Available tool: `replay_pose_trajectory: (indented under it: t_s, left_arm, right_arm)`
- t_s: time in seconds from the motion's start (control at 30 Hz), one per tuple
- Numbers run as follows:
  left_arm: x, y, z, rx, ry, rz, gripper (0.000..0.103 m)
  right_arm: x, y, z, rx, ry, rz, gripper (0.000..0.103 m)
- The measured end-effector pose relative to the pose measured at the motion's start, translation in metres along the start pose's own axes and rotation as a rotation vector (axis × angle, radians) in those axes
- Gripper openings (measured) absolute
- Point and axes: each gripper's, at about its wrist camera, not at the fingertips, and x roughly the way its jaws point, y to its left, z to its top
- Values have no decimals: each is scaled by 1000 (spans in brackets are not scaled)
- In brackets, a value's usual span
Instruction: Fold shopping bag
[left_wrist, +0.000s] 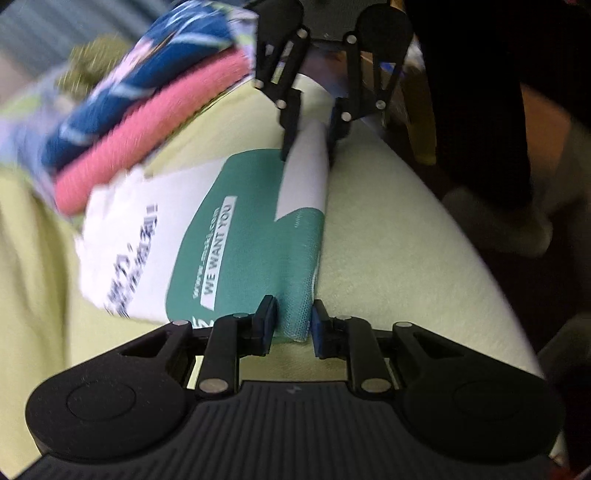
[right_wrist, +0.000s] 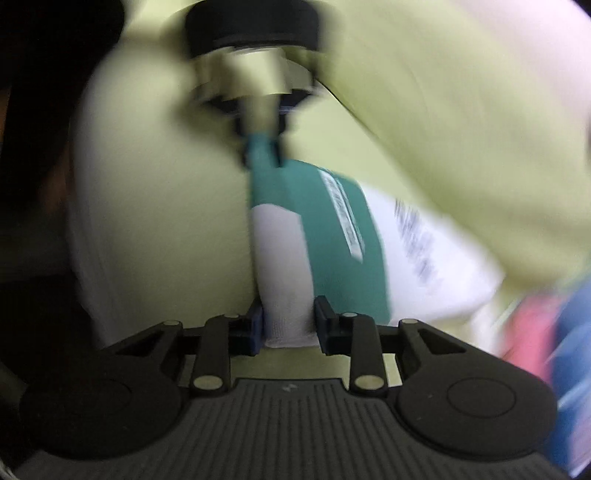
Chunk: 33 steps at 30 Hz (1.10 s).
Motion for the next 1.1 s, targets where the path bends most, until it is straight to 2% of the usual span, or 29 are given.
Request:
replay_pose_trajectory:
  t_s: [0.13, 0.27, 0.37, 0.43, 0.5, 0.53, 0.6, 0.77, 0.83, 0.93, 1.0, 1.03, 1.1]
  left_arm:
    - [-1, 39, -2, -211, -9, -147, 23]
    - [5, 76, -7, -389, -4, -290, 23]
    - [13, 96, -9, -464, 24, -364, 24]
    - [18, 101, -7, -465, 50, -386, 25]
    - [21, 99, -4, -435, 66, -389, 25]
    - [20, 97, -3, -423, 66, -386, 25]
    - [17, 96, -4, -412, 63, -383, 25]
    - [14, 94, -8, -411, 49, -376, 26]
    - [15, 94, -8, -412, 47, -375, 26]
    - [14, 94, -10, -410, 45, -374, 27]
    - [14, 95, -11, -406, 44, -373, 27]
    - [13, 94, -11, -403, 45, -374, 27]
    - [13, 95, -11, -399, 46, -375, 27]
  right_arm:
    - [1, -62, -3, 402, -1, 244, 26]
    - [12, -105, -26, 785, -7, 447, 25]
    - [26, -123, -49, 1040, -3, 576, 25]
    - [31, -127, -60, 1127, -3, 618, 25]
    - [28, -128, -52, 1054, -10, 585, 23]
    - [23, -125, -44, 977, -18, 548, 25]
    - [8, -110, -25, 790, -29, 439, 29]
    - [-17, -64, 10, 281, -50, 147, 46]
    - [-21, -52, 11, 163, -55, 64, 48]
    - [-29, -33, 8, -34, -97, -26, 45]
    - [-28, -13, 4, -221, -122, -83, 39]
    - [-27, -4, 0, -299, -130, -95, 33]
    - [-26, -4, -6, -329, -119, -72, 24]
